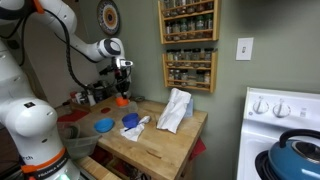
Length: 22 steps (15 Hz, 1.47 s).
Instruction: Pour the content in the orange cup into the two blue bowls start by pouring into the navy blue bowl and then into the neon blue bowl
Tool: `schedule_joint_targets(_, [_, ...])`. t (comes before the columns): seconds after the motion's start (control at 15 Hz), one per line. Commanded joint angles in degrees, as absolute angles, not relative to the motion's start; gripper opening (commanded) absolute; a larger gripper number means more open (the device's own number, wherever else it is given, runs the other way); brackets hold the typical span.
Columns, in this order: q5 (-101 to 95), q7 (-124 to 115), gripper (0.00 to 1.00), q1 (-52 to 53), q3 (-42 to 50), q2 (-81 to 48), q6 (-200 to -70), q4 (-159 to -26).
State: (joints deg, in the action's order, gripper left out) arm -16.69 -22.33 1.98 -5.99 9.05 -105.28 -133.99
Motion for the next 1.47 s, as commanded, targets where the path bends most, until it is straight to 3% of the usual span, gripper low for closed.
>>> schedule_joint_targets(0.0, [-20.74, -28.19, 0.01, 1.40, -6.15, 5.38, -103.59, -132.28])
schedule_joint_targets(1.4, [-33.60, -50.85, 0.01, 4.77, -5.31, -5.13, -98.25, -129.04])
